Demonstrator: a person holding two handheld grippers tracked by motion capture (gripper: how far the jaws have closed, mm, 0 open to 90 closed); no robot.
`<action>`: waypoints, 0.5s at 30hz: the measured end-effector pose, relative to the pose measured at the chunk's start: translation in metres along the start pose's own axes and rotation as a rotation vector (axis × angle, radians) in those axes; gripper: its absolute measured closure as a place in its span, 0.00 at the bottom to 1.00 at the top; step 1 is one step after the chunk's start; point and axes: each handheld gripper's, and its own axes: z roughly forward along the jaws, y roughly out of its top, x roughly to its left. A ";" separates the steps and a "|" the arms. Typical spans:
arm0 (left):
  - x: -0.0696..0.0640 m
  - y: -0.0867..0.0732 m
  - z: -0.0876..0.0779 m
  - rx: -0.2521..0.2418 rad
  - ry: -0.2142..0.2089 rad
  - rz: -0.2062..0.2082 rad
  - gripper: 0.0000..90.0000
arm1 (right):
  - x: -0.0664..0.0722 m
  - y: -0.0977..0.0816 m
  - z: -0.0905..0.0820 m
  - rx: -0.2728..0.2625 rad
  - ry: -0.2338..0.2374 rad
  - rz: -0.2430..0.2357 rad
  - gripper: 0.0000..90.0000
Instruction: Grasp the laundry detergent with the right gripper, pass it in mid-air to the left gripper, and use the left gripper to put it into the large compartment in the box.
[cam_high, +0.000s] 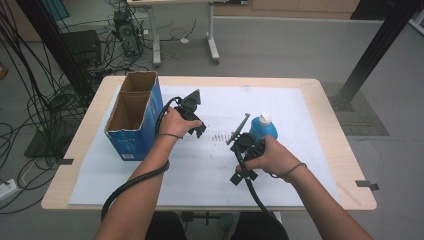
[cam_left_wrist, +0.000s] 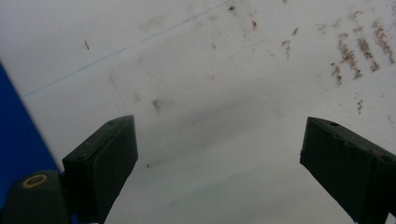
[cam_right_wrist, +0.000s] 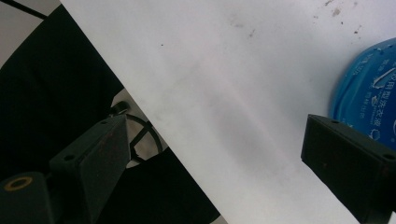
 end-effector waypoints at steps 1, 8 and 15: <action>0.000 0.000 0.000 -0.007 -0.005 -0.006 0.13 | 0.000 0.000 0.000 -0.002 0.001 -0.001 0.09; 0.002 -0.001 0.000 -0.012 -0.012 -0.021 0.13 | 0.001 0.001 -0.002 -0.003 0.000 -0.009 0.09; 0.002 -0.002 -0.003 -0.006 -0.005 -0.024 0.13 | 0.001 -0.003 -0.004 -0.018 0.022 0.004 0.09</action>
